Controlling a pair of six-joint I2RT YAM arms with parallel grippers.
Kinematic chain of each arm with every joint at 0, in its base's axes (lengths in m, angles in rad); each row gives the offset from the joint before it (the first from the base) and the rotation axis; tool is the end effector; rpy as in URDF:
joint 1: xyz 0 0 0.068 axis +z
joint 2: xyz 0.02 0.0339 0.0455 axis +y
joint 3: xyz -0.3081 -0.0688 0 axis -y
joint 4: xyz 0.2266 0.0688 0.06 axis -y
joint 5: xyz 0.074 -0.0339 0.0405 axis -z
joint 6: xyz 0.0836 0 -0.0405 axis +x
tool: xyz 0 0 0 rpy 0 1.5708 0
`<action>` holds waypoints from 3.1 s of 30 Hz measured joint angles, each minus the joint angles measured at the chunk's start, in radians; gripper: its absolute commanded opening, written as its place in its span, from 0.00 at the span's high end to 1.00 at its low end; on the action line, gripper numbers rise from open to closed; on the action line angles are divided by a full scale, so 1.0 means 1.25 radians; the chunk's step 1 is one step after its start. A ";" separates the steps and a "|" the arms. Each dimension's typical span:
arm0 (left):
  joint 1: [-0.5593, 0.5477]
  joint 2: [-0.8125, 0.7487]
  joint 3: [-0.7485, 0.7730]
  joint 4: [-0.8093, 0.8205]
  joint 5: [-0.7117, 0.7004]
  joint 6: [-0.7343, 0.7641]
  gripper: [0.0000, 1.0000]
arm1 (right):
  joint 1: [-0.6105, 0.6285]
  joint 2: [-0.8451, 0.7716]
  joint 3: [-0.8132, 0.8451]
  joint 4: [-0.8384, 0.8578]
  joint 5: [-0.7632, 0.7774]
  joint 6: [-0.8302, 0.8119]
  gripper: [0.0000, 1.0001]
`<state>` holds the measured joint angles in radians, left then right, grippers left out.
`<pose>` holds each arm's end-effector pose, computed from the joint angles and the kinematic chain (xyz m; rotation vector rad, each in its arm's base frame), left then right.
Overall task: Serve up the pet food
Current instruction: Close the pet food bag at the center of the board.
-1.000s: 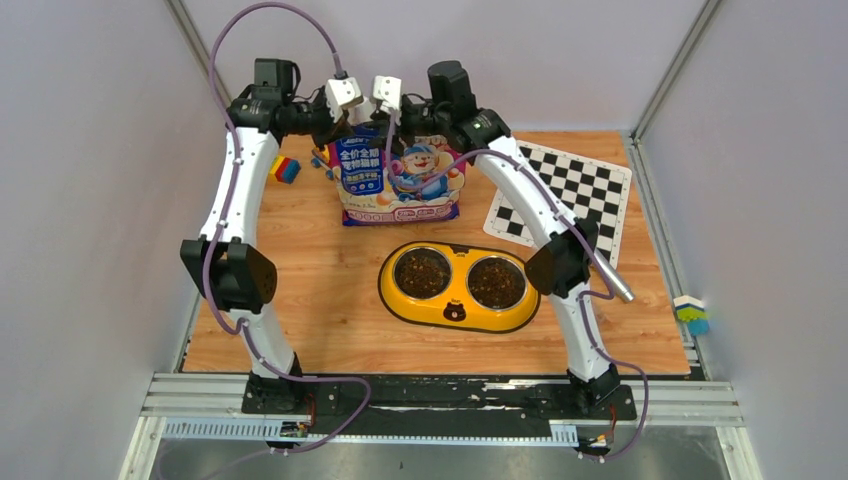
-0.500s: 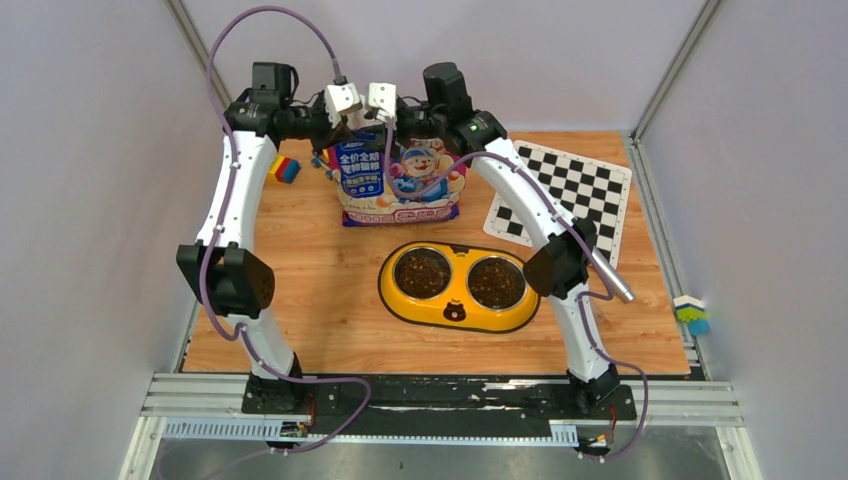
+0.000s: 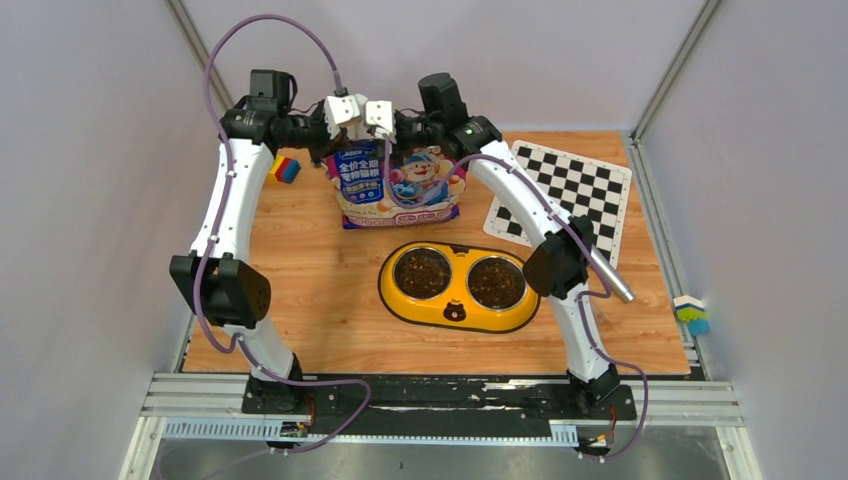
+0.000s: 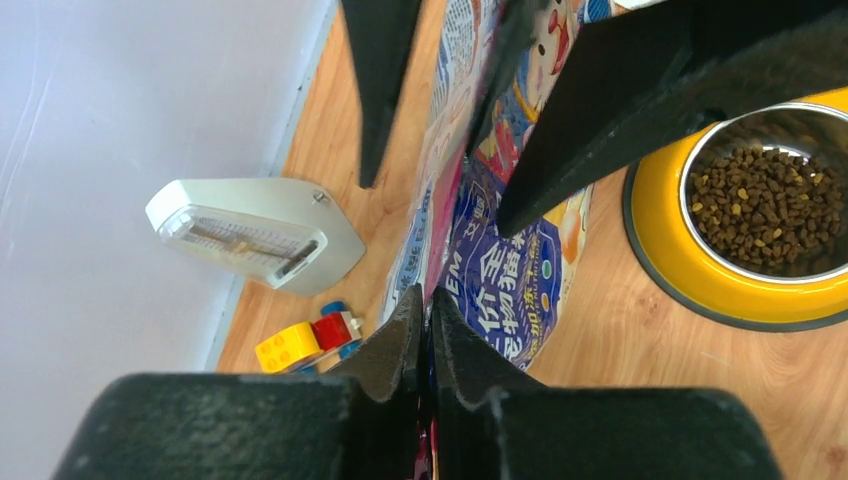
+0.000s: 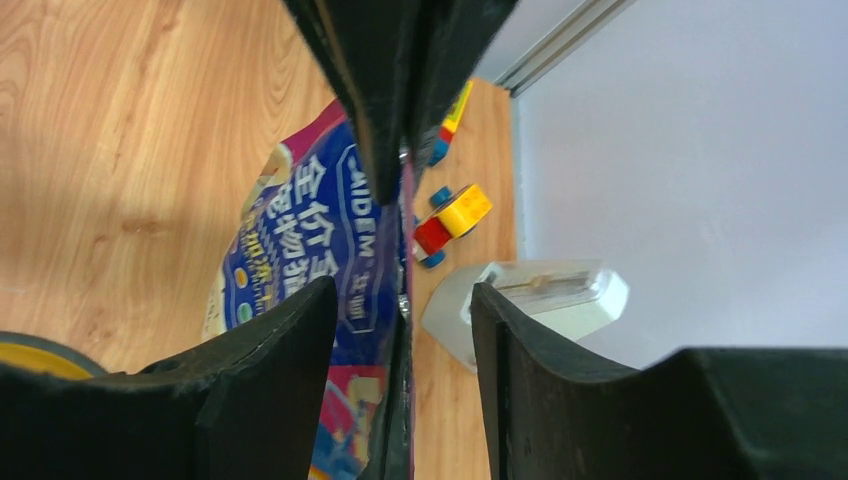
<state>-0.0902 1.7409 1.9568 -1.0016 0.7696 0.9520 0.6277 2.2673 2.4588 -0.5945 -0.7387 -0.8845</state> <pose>0.3686 -0.0918 0.4295 1.3517 1.6470 -0.4098 0.4150 0.3707 0.3986 -1.6073 1.0173 0.5516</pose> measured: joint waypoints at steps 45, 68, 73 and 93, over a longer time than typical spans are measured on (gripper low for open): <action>-0.009 0.091 0.055 0.083 0.012 -0.023 0.99 | -0.023 -0.035 -0.085 0.043 0.108 -0.059 1.00; -0.016 0.086 0.085 0.118 0.052 -0.093 0.28 | -0.027 -0.035 -0.084 0.092 0.157 0.040 0.57; -0.038 0.099 0.128 0.115 0.072 -0.088 0.29 | -0.029 -0.035 -0.085 0.093 0.156 0.036 0.60; -0.089 0.159 0.173 0.052 0.056 -0.016 0.55 | -0.050 -0.049 -0.099 0.024 0.134 0.001 0.83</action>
<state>-0.2008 1.9396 2.1735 -0.9360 0.8394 0.9314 0.5655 2.2066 2.3348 -0.5648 -0.5709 -0.8833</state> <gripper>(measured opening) 0.472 0.222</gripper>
